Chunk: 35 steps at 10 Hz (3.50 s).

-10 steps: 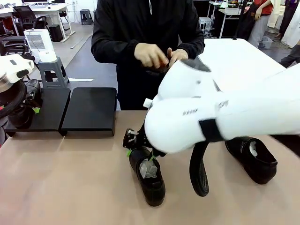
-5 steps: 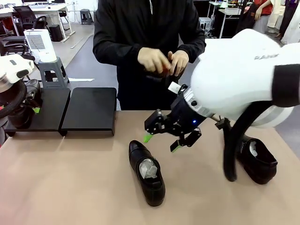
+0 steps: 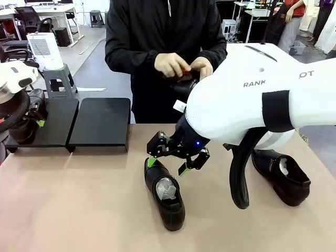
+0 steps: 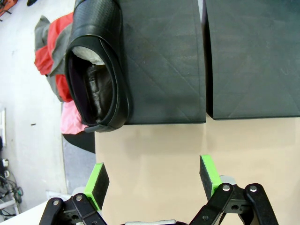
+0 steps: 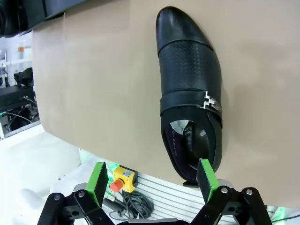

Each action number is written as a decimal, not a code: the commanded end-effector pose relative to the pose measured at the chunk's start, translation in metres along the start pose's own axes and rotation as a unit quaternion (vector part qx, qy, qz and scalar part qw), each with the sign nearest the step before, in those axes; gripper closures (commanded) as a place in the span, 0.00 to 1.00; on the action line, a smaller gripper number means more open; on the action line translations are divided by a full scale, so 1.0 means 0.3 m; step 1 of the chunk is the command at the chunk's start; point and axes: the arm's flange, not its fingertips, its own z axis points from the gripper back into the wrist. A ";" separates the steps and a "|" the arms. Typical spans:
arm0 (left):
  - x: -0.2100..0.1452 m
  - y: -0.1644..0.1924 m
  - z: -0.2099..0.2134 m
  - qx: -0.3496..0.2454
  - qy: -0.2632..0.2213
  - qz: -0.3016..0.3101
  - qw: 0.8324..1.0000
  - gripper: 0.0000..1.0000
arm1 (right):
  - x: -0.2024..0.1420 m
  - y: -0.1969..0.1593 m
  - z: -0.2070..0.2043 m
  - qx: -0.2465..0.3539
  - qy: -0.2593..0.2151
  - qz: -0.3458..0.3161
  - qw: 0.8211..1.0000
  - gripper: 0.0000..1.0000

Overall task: Organize the shoes by placing them on the stand.
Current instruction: Place the Shoe from the middle of the table onto the Shoes Stand.

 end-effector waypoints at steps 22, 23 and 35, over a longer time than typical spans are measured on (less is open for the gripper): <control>-0.594 -1.121 0.246 -0.077 0.177 0.191 0.962 0.00 | 0.182 -0.535 0.239 -0.044 -0.074 -0.138 0.987 0.00; -0.581 -1.142 0.222 -0.081 0.184 0.196 0.960 0.00 | 0.182 -0.535 0.239 -0.044 -0.074 -0.138 0.987 0.00; -0.588 -1.295 0.012 -0.067 0.196 0.188 0.960 0.78 | 0.182 -0.535 0.239 -0.044 -0.074 -0.138 0.987 0.00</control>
